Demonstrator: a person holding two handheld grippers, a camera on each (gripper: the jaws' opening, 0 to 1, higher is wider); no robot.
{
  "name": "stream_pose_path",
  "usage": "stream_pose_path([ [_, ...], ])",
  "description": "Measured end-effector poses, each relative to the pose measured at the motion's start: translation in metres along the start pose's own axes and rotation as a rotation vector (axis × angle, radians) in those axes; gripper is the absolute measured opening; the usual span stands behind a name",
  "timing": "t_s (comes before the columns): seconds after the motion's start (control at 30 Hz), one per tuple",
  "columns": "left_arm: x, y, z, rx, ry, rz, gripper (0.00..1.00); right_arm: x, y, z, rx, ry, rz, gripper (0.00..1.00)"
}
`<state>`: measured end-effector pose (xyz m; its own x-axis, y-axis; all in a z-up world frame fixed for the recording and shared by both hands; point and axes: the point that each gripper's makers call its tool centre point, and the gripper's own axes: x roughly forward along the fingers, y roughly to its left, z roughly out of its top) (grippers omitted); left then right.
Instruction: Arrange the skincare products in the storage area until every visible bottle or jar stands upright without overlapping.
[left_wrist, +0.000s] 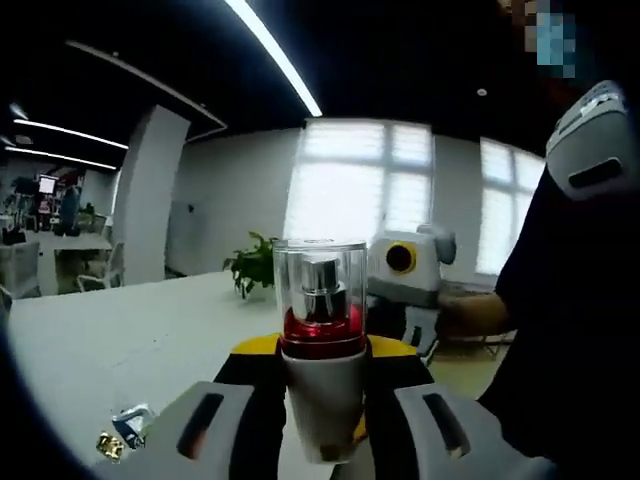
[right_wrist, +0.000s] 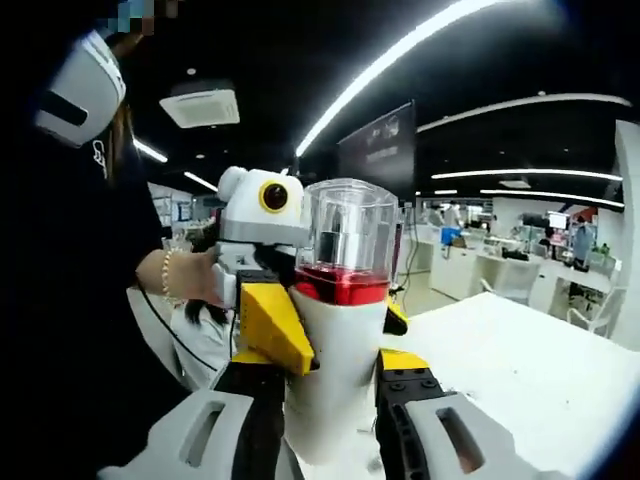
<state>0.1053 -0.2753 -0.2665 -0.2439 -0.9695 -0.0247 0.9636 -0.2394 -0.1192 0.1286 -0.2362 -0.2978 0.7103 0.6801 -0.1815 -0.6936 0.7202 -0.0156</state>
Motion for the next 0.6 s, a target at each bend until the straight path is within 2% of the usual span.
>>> stream_pose_path([
  [0.17, 0.019, -0.001, 0.000, 0.009, 0.014, -0.073, 0.23, -0.011, -0.005, -0.005, 0.026, 0.001, 0.142, 0.26],
  [0.27, 0.033, -0.003, -0.005, 0.031, 0.020, -0.123, 0.23, -0.016, -0.009, -0.014, 0.028, 0.038, 0.213, 0.25],
  [0.37, 0.044, 0.001, -0.010, 0.059, 0.033, -0.143, 0.23, -0.019, -0.019, -0.023, -0.018, 0.056, 0.209, 0.25],
  [0.47, 0.056, 0.013, -0.016, 0.046, 0.038, -0.148, 0.24, -0.023, -0.034, -0.032, 0.007, 0.051, 0.200, 0.24],
  [0.6, 0.074, 0.023, -0.030, 0.054, 0.076, -0.150, 0.24, -0.027, -0.050, -0.051, -0.013, 0.071, 0.182, 0.24],
])
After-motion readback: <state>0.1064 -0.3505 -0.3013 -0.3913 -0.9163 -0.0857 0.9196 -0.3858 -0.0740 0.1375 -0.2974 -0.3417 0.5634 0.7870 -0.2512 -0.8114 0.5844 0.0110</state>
